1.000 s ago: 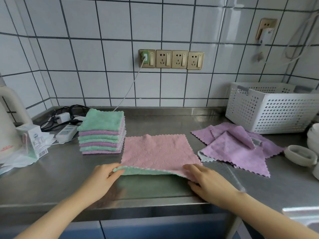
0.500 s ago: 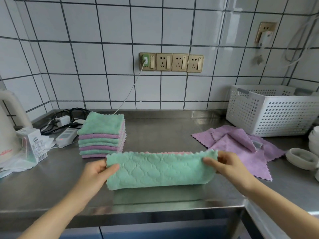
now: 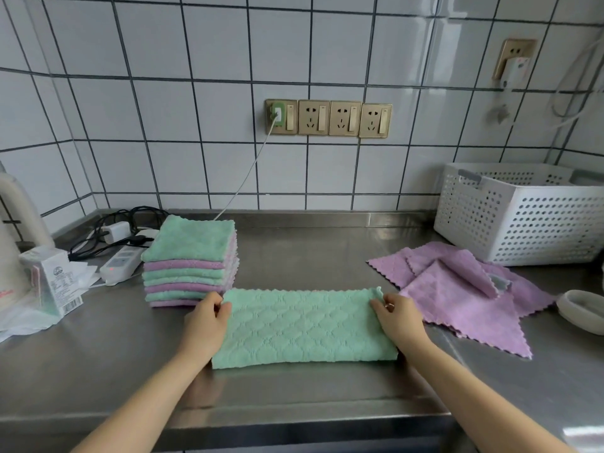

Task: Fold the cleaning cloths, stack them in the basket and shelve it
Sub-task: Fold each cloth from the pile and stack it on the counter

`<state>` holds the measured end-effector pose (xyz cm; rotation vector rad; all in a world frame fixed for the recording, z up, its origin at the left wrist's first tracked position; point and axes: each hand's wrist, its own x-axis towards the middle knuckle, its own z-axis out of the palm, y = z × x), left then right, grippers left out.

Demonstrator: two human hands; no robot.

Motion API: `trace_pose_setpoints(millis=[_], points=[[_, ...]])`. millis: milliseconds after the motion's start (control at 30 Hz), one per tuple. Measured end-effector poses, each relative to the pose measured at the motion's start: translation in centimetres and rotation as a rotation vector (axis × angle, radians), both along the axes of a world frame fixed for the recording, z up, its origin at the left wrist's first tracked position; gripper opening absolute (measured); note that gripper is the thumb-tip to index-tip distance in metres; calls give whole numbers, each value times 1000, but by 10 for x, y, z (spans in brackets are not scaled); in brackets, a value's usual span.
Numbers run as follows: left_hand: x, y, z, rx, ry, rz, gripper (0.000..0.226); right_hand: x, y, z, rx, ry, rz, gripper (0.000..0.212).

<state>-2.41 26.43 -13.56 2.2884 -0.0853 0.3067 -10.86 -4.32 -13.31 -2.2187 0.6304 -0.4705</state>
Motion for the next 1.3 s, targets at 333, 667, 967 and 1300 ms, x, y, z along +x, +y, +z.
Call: trace_pose_setpoints(millis=[333,667,967,1300], points=[[3,-13,4,217,46,56,17,16,3,6,-68,151,-92,37],[-29,8,13,310,-200,62,24,-28,11,34,-159,40,-12,16],[-103,-44,9,638,-27,-601,97,-70,51,-1,-772,-100,649,41],[-116,1,9,645,68,-357,97,-85,6,-5,-722,-48,472,23]])
